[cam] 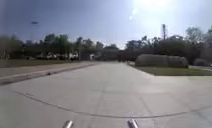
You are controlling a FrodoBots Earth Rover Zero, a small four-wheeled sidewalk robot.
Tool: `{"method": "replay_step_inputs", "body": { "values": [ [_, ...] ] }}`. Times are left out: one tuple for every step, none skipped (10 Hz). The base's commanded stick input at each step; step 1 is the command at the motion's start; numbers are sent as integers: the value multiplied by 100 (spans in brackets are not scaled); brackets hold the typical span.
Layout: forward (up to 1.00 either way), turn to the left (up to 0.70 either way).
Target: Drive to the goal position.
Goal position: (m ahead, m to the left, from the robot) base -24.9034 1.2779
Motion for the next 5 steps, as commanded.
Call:
{"method": "replay_step_inputs", "body": {
  "values": [
    [100, 0],
    [100, 0],
    [100, 0],
    [100, 0],
    [100, 0]
  ]
}}
